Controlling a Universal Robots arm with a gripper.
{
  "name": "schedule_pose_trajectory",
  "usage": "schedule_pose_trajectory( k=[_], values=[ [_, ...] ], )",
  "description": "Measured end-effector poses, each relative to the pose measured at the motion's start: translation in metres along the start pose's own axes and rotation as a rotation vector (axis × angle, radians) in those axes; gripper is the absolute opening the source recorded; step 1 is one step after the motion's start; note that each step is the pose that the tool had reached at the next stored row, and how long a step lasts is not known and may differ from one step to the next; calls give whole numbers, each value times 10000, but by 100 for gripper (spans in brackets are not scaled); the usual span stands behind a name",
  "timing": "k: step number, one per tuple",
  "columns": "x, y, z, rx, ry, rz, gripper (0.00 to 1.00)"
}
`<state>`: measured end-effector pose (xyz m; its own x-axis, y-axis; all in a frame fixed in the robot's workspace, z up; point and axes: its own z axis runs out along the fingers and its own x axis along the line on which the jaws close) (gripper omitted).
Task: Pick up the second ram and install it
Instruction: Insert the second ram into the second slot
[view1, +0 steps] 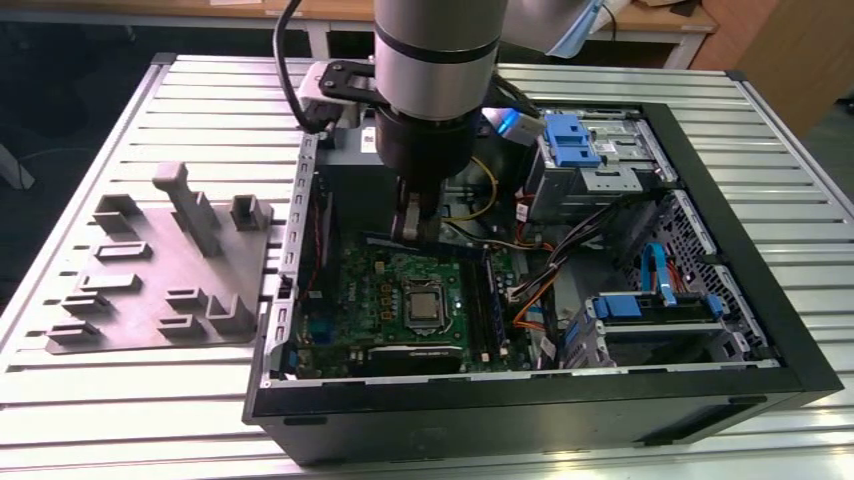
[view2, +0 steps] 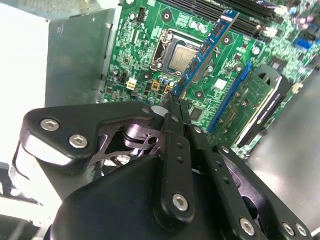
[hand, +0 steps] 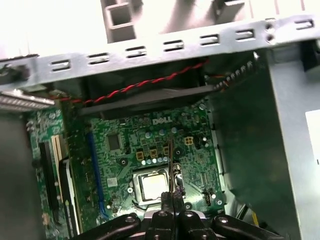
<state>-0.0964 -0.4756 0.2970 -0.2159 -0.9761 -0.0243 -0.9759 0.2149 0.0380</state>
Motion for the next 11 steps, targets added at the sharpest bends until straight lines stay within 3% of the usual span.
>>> schedule_pose_trajectory(
  k=[11],
  values=[
    [1,-1,17,49,-76,2010,11]
  ],
)
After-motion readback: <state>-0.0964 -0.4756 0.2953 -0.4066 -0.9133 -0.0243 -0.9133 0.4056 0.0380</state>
